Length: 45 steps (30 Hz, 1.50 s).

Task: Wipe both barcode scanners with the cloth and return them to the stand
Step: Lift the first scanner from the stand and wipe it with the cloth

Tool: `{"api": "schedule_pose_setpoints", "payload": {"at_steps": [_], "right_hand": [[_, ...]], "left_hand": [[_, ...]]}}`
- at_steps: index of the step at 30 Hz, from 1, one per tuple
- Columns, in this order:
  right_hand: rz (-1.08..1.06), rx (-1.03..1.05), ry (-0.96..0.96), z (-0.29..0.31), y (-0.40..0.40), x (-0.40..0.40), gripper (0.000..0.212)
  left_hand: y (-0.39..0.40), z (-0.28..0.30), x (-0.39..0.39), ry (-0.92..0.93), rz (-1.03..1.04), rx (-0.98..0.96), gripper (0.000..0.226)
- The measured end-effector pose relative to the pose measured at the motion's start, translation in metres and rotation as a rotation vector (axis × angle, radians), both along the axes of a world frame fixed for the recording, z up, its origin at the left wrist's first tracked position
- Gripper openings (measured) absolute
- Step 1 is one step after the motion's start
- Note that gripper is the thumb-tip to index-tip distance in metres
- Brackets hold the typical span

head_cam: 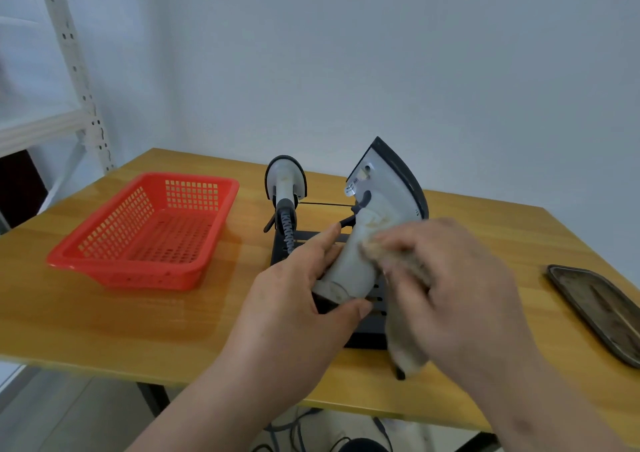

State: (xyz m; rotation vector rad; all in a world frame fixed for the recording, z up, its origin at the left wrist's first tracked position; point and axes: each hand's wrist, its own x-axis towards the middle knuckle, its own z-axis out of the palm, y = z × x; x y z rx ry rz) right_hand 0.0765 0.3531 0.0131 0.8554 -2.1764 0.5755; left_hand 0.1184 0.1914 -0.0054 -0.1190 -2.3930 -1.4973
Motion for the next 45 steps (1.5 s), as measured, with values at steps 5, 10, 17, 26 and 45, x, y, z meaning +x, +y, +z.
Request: {"api": "schedule_pose_setpoints", "payload": {"at_steps": [5,10,17,26,45], "right_hand": [[0.037,0.04,0.082,-0.007,-0.01,0.008,0.014],[-0.105,-0.171,-0.026,0.001,0.001,-0.007,0.012],[-0.014,-0.118,0.135,-0.018,-0.013,0.008,0.014],[0.0,-0.013,0.215,-0.016,-0.019,0.001,0.016],[0.069,0.02,0.207,-0.016,-0.02,0.01,0.024]], "left_hand": [[0.001,0.002,0.0,-0.011,-0.014,0.021,0.081],[0.001,-0.001,0.002,0.012,0.006,0.006,0.082],[-0.002,-0.003,-0.001,0.004,0.003,-0.015,0.081],[-0.001,-0.001,0.003,0.044,-0.002,-0.207,0.084],[0.001,0.001,-0.001,0.016,-0.022,-0.063,0.085]]}}
